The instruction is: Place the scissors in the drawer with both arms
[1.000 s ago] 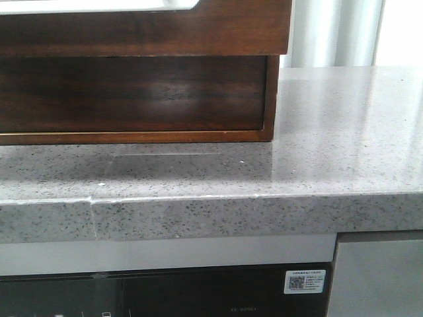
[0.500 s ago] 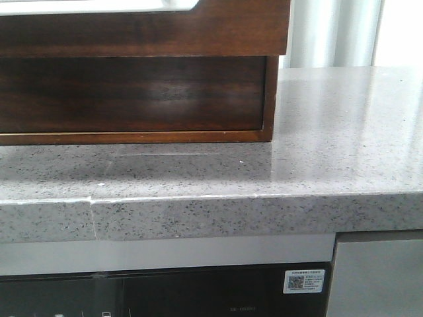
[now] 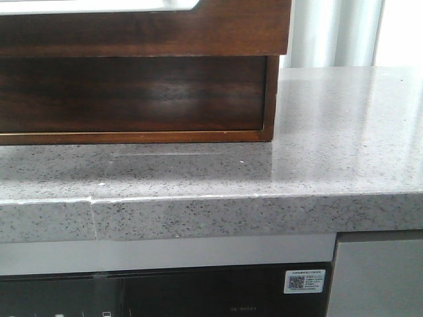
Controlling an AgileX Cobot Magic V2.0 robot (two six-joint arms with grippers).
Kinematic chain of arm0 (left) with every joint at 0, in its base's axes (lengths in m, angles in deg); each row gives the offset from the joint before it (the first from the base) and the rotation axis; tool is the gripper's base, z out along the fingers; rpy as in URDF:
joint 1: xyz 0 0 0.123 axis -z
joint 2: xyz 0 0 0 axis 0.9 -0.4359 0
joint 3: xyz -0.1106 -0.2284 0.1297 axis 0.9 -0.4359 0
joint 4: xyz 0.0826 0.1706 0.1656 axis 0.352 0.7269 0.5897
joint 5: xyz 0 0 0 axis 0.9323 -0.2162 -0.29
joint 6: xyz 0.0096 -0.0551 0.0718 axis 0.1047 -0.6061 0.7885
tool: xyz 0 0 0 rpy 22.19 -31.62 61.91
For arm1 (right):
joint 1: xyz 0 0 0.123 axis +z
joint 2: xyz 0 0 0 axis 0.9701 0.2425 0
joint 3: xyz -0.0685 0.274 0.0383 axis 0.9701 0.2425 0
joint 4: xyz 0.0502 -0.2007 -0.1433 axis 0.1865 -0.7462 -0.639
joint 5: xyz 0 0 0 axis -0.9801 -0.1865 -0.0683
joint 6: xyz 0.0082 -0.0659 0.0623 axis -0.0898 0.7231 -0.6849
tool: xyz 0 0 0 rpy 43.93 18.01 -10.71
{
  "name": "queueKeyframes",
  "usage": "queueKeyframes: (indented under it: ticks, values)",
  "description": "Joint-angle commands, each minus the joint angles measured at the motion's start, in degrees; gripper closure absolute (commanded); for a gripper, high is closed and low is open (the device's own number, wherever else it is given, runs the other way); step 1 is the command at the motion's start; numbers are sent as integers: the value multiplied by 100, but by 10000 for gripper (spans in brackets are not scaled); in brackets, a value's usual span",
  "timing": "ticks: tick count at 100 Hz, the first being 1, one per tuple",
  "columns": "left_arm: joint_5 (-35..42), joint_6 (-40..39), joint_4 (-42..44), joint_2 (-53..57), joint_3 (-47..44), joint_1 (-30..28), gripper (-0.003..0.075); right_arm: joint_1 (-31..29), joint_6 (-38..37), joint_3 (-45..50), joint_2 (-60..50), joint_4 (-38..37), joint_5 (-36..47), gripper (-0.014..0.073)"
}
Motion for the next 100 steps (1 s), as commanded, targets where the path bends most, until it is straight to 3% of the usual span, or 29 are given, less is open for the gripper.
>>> queueKeyframes:
  ticks: [1,40,53,60,72,85,100]
  values:
    - [243,-69,0,189,-93,1,717,-2,17,-151,-64,13,450,710]
    - [243,-69,0,189,-93,1,717,-2,27,-94,-64,13,494,710]
    - [243,-69,0,189,-93,1,717,-118,16,220,-75,13,1500,710]
    - [243,-69,0,189,-93,1,717,-398,-142,570,-75,2,2480,710]
    - [243,-69,0,189,-93,1,717,-1242,-1140,1180,-75,-343,4018,710]
    - [243,-69,0,189,-93,1,717,-2246,-2096,1438,-75,-919,4021,710]
    - [243,-69,0,189,-93,1,717,-3131,-2177,1704,-75,-980,3895,710]
